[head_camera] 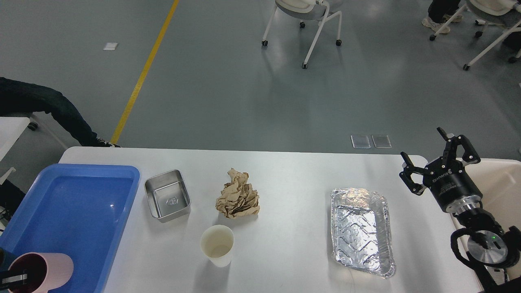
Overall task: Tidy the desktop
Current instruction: 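Grasp the pink mug with the left gripper and set it in the blue tray, then release the mug and move the left gripper toward the steel box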
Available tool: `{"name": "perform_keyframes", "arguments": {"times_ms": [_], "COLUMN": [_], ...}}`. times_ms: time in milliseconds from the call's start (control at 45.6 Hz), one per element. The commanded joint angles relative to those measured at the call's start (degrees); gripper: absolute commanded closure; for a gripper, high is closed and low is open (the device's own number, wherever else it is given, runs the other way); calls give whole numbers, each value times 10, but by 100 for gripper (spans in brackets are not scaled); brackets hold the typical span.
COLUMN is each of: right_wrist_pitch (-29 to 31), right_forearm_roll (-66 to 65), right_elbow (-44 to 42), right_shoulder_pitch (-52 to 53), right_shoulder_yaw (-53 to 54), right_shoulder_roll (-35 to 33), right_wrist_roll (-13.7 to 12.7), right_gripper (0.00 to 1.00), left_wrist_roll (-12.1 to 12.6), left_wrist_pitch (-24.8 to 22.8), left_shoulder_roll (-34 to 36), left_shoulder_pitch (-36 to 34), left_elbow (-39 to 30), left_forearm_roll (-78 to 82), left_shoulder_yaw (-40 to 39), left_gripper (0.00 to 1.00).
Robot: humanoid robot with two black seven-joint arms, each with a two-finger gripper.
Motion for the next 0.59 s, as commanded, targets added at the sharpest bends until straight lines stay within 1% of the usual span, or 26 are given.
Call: {"name": "perform_keyframes", "arguments": {"times_ms": [0, 44, 175, 395, 504, 570], "right_wrist_pitch": [0, 0, 0, 0, 0, 0], "right_forearm_roll": [0, 0, 0, 0, 0, 0], "right_elbow": [1, 1, 3, 3, 3, 3], "right_shoulder_pitch": [-1, -1, -1, -1, 0, 0], "right_shoulder_yaw": [1, 1, 1, 1, 0, 0], "right_shoulder_roll": [0, 0, 1, 1, 2, 3], "right_wrist_roll": [0, 0, 0, 0, 0, 0], "right_gripper": [0, 0, 0, 0, 0, 0], "left_wrist_roll": [0, -1, -1, -1, -3, -13], "left_wrist_pitch": [-1, -2, -6, -7, -7, -7], "left_shoulder_roll": [-11, -12, -12, -6, 13, 39], "left_shoulder_pitch": [-6, -9, -10, -12, -14, -12], "left_elbow": [0, 0, -3, -20, -64, -103], "left_forearm_roll": [-5, -6, -7, -7, -8, -10], "left_shoulder_yaw": [-1, -4, -10, -13, -23, -37], "left_gripper": [29, 22, 12, 5, 3, 3]}}
